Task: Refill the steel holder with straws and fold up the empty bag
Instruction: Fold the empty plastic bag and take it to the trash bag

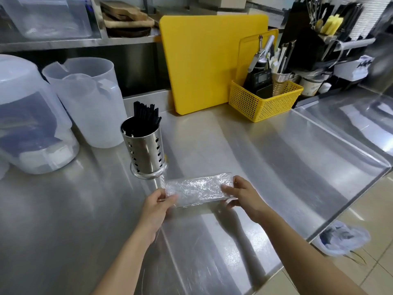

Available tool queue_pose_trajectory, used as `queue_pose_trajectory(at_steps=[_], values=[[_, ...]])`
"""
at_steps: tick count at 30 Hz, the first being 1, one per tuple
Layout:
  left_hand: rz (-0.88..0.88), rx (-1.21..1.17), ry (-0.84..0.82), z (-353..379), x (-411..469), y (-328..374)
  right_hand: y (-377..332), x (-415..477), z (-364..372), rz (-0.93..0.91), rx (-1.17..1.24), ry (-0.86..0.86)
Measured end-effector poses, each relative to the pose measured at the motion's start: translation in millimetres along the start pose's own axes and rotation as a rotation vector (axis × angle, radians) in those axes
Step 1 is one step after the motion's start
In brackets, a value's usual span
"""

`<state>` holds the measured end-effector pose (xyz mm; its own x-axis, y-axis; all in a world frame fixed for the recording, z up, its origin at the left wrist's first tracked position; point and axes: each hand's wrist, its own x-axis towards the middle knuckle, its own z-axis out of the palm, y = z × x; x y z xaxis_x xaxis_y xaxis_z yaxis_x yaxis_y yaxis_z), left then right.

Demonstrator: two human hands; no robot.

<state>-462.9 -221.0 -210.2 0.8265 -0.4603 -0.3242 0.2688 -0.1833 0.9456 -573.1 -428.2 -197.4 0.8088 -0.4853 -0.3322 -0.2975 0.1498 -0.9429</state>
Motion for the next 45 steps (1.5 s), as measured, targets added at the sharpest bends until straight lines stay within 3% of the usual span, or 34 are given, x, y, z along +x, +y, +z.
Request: queue_pose_trajectory(at_steps=[7, 18, 31, 45], values=[[0.094, 0.097, -0.044, 24.2, 3.4, 1.9, 4.5, -7.4, -17.1, -0.071, -0.023, 0.093], [0.087, 0.097, -0.179, 111.9, -3.9, 1.6, 19.3, -35.1, -104.5, -0.088, -0.009, 0.242], [0.132, 0.170, -0.303, 295.0, -39.2, -2.1, 44.9, -101.4, -280.1, -0.108, 0.058, 0.405], [0.069, 0.187, -0.560, 491.9, -78.3, -22.0, 76.0, -169.4, -458.3, -0.060, 0.087, 0.669]])
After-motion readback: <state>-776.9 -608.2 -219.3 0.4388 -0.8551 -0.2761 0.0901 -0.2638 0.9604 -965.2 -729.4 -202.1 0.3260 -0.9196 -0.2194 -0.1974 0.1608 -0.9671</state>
